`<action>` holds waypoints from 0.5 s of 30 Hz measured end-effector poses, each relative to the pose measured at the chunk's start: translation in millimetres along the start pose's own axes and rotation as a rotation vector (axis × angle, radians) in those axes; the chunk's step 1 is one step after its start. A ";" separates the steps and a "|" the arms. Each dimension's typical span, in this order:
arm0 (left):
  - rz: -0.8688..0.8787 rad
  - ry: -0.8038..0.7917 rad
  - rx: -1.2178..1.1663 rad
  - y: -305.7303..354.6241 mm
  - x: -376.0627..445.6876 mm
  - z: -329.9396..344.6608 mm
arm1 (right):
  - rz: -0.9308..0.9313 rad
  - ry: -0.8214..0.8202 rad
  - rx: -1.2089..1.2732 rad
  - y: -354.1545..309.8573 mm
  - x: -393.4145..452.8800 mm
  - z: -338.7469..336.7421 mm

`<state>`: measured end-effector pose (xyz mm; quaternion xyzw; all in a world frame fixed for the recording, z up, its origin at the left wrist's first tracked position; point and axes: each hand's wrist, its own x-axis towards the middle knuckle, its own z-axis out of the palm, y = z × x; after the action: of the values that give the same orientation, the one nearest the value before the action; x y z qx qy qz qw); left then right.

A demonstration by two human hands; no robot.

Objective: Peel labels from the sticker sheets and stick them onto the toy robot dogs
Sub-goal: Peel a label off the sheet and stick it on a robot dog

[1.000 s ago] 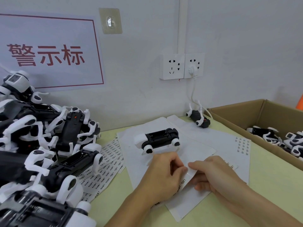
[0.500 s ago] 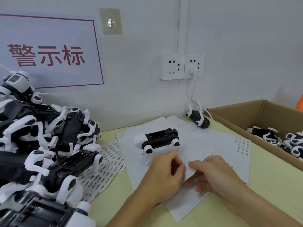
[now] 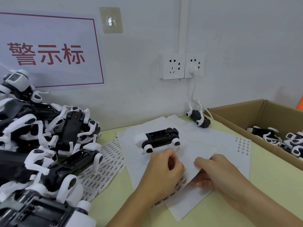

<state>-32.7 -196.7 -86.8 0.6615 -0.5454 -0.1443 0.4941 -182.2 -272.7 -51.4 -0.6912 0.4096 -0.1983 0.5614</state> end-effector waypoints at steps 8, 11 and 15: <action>0.053 -0.121 -0.012 0.2 -1.0 -1.7 | -0.002 0.032 0.007 1.5 4.7 -1.7; 0.060 -0.124 -0.006 1.5 -1.3 -2.9 | 0.002 0.022 0.011 2.6 5.7 -2.0; 0.049 -0.127 -0.003 4.4 -1.4 -3.4 | 0.008 0.035 0.011 2.8 6.7 -4.0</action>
<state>-33.3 -193.4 -82.1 0.6367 -0.5916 -0.1744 0.4628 -182.2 -280.5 -54.1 -0.6829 0.4211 -0.2106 0.5585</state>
